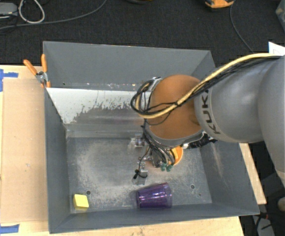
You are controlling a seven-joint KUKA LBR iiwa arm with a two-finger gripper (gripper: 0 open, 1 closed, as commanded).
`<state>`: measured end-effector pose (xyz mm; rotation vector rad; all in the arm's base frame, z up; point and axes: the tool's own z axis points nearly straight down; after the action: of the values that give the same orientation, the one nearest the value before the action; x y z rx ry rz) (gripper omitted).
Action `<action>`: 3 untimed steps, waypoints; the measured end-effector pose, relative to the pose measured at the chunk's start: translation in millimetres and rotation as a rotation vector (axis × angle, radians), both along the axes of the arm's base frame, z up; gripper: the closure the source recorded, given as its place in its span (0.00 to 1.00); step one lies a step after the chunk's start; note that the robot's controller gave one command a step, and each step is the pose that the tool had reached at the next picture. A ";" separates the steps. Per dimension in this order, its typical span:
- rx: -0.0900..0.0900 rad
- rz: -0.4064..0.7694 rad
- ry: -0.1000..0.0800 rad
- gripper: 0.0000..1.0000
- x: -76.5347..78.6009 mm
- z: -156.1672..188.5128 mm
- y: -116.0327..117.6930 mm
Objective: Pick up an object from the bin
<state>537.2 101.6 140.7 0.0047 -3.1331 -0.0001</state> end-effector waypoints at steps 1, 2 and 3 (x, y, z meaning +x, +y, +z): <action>0.001 -0.004 -0.007 0.00 2.0 3.2 -0.5; 0.004 0.207 -0.010 0.00 -46.6 -57.6 -43.2; 0.003 0.237 -0.006 0.00 -49.5 -8.0 -49.6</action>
Offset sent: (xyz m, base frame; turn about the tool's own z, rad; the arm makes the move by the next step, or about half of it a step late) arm -0.0569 -0.0532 -0.0707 -0.2422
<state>487.7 52.0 132.7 0.3760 -3.1161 -0.0031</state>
